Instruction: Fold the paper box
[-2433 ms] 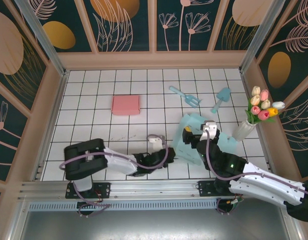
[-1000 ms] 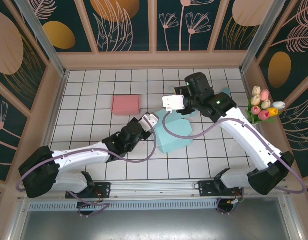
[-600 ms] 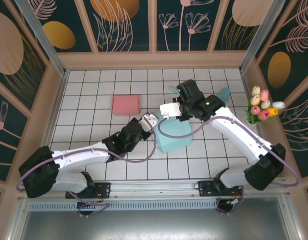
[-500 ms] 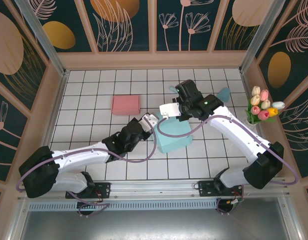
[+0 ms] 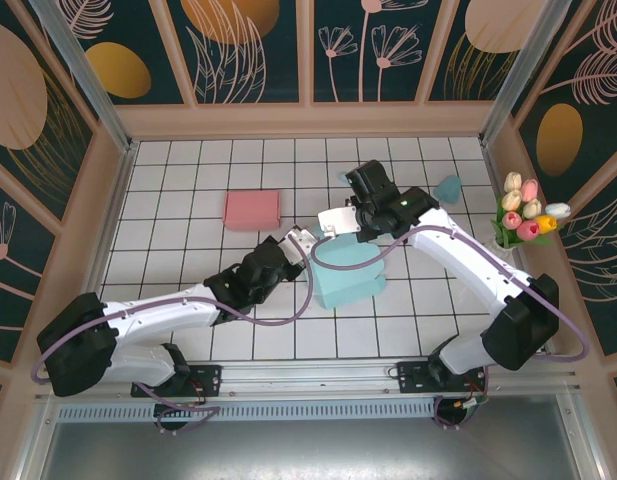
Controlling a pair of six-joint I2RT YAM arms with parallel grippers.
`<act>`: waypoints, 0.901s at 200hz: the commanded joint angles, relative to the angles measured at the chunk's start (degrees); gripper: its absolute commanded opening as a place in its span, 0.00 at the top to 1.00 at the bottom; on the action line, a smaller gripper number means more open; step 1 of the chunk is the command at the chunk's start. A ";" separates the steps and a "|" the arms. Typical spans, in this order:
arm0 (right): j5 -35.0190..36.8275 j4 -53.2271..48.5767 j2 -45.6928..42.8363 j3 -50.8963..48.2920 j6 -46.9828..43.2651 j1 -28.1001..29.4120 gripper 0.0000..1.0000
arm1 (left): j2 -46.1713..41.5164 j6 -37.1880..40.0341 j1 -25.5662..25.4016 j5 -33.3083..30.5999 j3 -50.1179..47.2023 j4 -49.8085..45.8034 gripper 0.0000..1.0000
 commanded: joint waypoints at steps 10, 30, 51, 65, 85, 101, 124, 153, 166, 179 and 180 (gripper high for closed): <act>1.05 -2.85 1.44 1.05 0.52 -0.35 1.00 | -2.62 -3.97 0.20 1.75 1.75 -0.29 1.00; -1.05 -5.95 3.03 4.46 3.16 -2.09 1.00 | -4.18 -10.60 0.20 -2.07 1.25 1.62 0.83; -4.37 -9.90 5.76 8.44 6.85 -4.42 1.00 | -5.69 -21.39 0.18 -5.79 1.21 0.60 0.63; -6.42 -12.43 8.03 10.28 9.10 -5.89 1.00 | -7.08 -28.18 0.18 -3.85 0.96 -0.70 0.63; -8.36 -15.99 11.70 12.57 12.33 -7.73 1.00 | -9.07 -35.66 0.19 2.30 -1.38 1.09 0.62; -11.28 -17.95 13.78 14.00 14.11 -9.56 1.00 | -8.44 -40.37 0.10 7.52 -3.65 4.84 0.63; -16.01 -19.94 15.61 16.04 16.00 -11.57 1.00 | -3.36 -44.75 -0.15 14.91 -4.69 10.41 0.65; -17.46 -20.76 17.14 16.16 16.62 -13.09 1.00 | 6.74 -46.36 -0.38 19.57 -2.04 15.87 0.66; -17.37 -20.69 17.48 15.48 16.60 -13.38 1.00 | 10.36 -46.25 -0.44 18.72 -0.45 16.41 0.67; -17.49 -20.33 17.66 14.74 16.32 -13.70 1.00 | 12.40 -46.27 -0.44 15.09 0.40 16.30 0.68; -17.52 -20.28 17.66 14.66 16.28 -13.67 1.00 | 12.50 -46.26 -0.40 14.75 0.42 16.31 0.69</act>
